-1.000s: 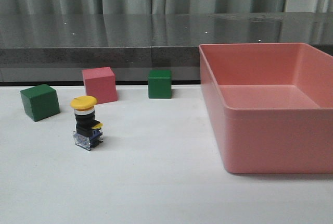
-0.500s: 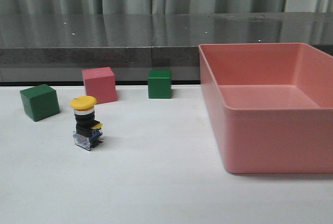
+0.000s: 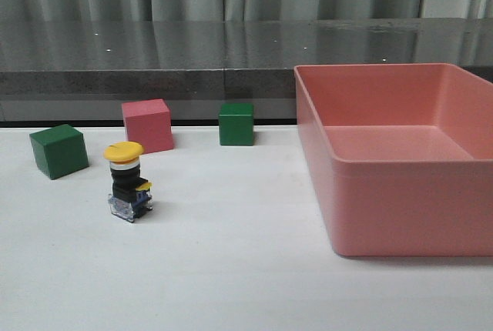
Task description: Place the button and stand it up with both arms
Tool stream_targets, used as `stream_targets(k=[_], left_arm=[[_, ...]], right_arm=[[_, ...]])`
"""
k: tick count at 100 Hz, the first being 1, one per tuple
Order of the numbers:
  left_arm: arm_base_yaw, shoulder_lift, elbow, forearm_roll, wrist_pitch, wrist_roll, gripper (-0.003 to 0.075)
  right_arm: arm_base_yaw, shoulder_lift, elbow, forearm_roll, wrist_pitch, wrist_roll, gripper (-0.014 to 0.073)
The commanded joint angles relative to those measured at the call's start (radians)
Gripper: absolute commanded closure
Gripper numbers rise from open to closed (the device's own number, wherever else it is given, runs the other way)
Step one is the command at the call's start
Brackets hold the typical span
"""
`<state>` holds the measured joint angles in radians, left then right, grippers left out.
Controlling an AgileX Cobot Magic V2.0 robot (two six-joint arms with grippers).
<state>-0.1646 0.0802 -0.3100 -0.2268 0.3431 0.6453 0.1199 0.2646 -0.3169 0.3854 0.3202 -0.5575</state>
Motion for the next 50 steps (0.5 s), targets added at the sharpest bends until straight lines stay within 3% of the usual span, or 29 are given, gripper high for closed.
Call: stream_targets(k=[1,11,30,37,50], left_arm=[[0.004,0.010,-0.020,-0.017,-0.097,-0.009,0.0739],[0.004,0.010,0.001,0.064,-0.133,-0.139,0.0740],[0.029,0.007,0.073,0.397,-0.156,-0.617,0.0740],[0.055,-0.010,0.105,0.431,-0.158,-0.686,0.0740],[0.110,-0.075,0.170,0.417,-0.203,-0.688,0.0740]], right_arm=[[-0.005,0.007,-0.026,0.018,-0.066,0.003,0.0655],[-0.005,0.007,-0.026,0.018,-0.066,0.003,0.0655],[-0.005,0.007,-0.026,0.018,-0.066,0.003,0.0655],[-0.005,0.007,-0.026,0.018,-0.066,0.003,0.0655],[-0.005,0.007,-0.026,0.018,-0.066,0.003,0.0655]])
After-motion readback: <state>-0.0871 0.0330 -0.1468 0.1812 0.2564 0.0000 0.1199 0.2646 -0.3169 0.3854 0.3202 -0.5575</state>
